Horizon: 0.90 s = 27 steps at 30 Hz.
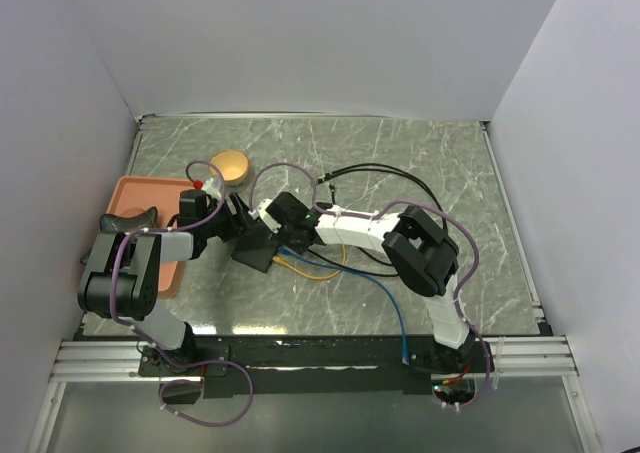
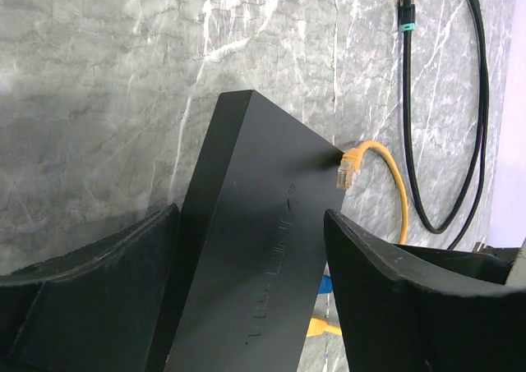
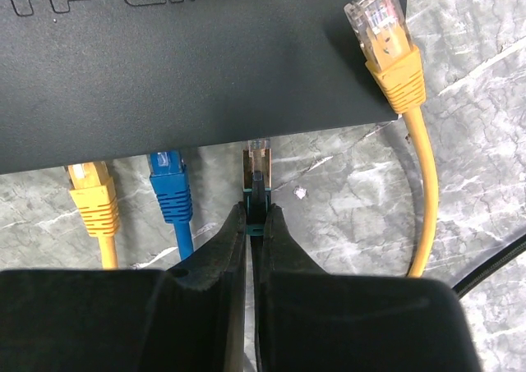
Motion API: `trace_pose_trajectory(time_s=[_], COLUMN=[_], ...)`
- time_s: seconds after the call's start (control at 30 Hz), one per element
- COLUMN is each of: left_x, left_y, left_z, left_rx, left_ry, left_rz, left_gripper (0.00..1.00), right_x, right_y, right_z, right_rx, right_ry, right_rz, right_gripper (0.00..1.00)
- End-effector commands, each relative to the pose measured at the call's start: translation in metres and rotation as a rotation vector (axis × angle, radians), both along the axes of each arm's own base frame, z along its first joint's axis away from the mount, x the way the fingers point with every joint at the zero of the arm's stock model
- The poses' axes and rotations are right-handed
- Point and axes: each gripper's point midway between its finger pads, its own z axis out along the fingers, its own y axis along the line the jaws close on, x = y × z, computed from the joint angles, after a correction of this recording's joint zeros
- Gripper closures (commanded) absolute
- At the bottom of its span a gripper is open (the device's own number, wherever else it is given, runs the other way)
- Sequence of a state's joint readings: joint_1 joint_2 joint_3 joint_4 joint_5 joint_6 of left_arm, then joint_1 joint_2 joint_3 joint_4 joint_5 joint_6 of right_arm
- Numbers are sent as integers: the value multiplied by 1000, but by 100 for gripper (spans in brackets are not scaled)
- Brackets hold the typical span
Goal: Insert the plug into the switch port
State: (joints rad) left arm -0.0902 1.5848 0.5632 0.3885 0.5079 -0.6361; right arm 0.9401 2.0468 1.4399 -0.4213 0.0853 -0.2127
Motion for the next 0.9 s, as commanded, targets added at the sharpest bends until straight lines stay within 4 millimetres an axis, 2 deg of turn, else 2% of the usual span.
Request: trace_pose_trajectory(time_s=[0.0, 0.87], left_x=[-9, -13], left_y=[-1, -4], left_z=[-10, -12], left_rx=[-1, -17], left_ry=[26, 34], left_rz=[-12, -30], left_gripper=[23, 26], right_x=[3, 12], right_y=[21, 34], right_z=[22, 55], right_rx=[83, 161], right_ry=[-21, -109], right_rz=[0, -23], right_gripper=[100, 100])
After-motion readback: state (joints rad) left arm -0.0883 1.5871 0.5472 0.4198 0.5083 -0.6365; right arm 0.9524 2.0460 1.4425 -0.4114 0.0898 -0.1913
